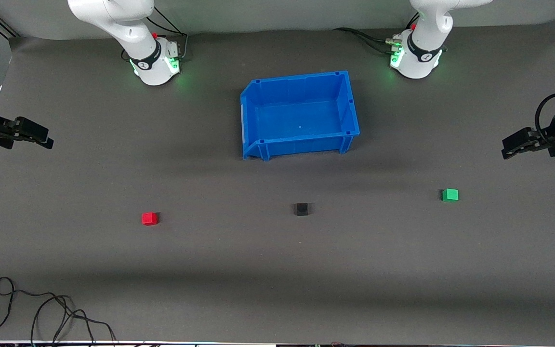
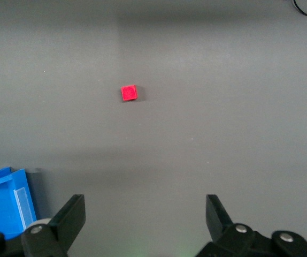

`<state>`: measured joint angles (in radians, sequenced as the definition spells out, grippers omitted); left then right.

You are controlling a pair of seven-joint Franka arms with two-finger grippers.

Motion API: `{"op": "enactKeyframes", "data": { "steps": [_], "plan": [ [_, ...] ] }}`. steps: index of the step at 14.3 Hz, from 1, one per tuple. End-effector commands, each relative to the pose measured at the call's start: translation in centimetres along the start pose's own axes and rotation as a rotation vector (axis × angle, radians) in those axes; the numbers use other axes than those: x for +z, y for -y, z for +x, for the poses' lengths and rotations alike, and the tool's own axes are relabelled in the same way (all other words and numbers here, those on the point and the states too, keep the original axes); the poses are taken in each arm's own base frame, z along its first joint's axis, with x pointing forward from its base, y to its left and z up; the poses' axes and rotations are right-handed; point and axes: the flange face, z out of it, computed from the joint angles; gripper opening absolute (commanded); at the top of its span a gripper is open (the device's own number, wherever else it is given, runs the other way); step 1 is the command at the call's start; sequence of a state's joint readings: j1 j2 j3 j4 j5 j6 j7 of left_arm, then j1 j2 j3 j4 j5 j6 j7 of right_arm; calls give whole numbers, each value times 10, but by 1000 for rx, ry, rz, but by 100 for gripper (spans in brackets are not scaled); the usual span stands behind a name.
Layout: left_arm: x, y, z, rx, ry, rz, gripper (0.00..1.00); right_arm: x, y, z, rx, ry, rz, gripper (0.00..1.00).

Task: Attach green and red cubes to black cube
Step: 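Move the left gripper toward the green cube while the right gripper approaches the red cube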

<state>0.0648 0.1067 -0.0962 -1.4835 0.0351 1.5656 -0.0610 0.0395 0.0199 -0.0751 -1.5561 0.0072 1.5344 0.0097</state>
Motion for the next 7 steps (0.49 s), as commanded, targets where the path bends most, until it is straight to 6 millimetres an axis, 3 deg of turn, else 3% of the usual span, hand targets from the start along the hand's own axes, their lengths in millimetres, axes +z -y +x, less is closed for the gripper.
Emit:
{"op": "enactKeyframes", "data": {
  "steps": [1, 5, 7],
  "plan": [
    [-2, 5, 1, -21, 4, -11, 100, -5, 2, 4, -3, -8, 18, 100],
    [-3, 5, 1, -20, -1, -13, 100, -5, 0, 4, -1, -6, 21, 100],
    [8, 14, 3, -36, 18, -16, 100, -5, 2, 4, -4, -8, 21, 100]
  ]
}}
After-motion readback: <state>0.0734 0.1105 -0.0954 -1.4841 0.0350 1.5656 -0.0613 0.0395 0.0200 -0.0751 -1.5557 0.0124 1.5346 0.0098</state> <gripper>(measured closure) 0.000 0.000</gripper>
